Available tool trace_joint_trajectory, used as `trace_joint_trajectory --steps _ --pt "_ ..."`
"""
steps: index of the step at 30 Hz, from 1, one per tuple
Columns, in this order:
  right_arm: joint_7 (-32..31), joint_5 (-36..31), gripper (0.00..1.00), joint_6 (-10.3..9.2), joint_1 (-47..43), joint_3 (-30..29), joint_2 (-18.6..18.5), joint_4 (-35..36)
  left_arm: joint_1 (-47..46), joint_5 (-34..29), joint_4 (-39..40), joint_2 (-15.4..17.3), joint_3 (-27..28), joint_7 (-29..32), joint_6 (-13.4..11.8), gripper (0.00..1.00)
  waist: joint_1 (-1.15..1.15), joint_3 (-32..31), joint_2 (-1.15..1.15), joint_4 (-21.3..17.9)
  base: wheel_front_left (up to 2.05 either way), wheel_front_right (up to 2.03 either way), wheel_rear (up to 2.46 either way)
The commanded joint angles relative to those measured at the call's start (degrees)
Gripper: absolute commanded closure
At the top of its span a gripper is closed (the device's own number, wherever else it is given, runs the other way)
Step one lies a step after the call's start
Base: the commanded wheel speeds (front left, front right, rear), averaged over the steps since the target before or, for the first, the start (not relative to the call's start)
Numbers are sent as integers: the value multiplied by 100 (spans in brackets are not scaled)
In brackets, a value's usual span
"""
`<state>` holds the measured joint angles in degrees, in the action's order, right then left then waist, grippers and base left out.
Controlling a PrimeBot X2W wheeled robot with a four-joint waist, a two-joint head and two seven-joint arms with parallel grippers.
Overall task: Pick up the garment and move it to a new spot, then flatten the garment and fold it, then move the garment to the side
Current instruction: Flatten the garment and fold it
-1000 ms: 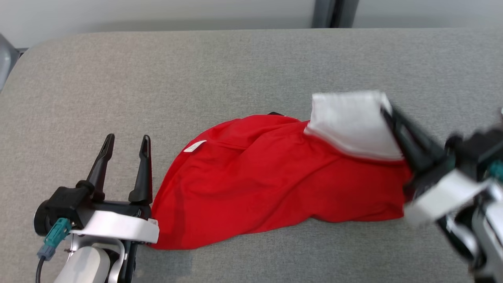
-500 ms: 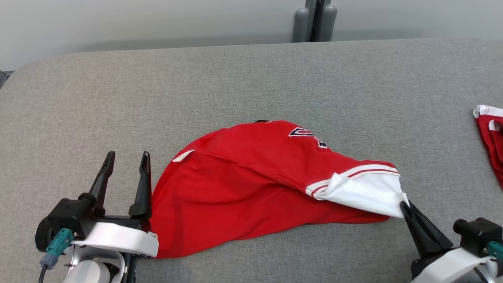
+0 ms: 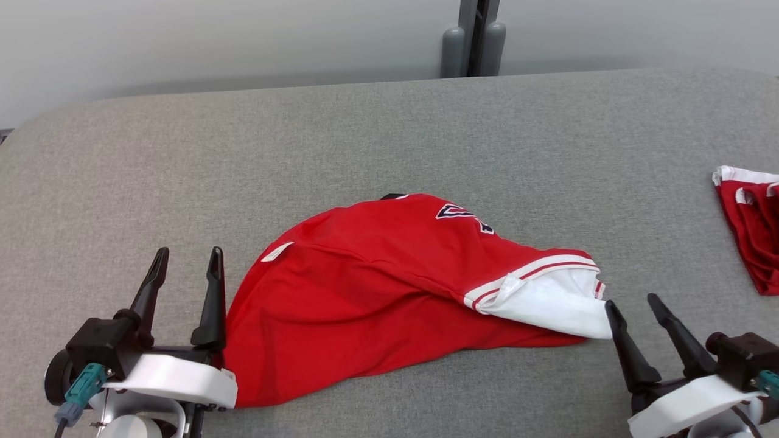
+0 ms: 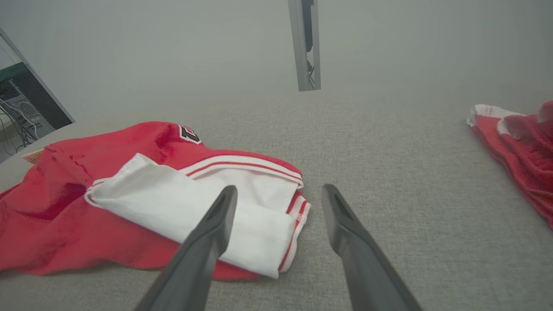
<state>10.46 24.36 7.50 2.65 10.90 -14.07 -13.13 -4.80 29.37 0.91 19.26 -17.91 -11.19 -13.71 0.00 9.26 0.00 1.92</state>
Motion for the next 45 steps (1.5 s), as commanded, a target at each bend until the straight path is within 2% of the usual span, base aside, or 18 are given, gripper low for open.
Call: trace_joint_trajectory --steps 1,6,12,17,29,35,45 --pt "9 -58 0 -2 -59 -82 -10 112 54 41 24 50 35 0 -47 0 0 -34 0 -32 0 0 0" --pt "-118 -298 0 -2 -184 -548 135 722 161 48 52 112 97 16 -109 0 0 -147 0 -96 0 0 0" --pt "-537 -910 0 -2 -125 -1170 527 1682 324 38 74 157 132 30 -226 0 0 -344 0 -103 0 0 0" --pt "-862 -1083 0 -2 -314 -1169 715 2128 377 14 97 193 99 69 -271 0 0 -439 0 -33 0 0 0" --pt "-988 -1036 0 -2 -430 -1116 796 2289 301 4 160 231 45 142 -289 0 0 -393 0 -51 0 0 0" --pt "-1025 -980 0 -2 -259 -1052 780 2314 -463 -16 37 269 -74 308 -17 0 0 -102 0 -103 0 0 0" --pt "-963 -939 0 -2 52 -802 802 2175 -1922 353 -1620 204 -520 1187 965 0 0 410 0 -392 0 0 0"
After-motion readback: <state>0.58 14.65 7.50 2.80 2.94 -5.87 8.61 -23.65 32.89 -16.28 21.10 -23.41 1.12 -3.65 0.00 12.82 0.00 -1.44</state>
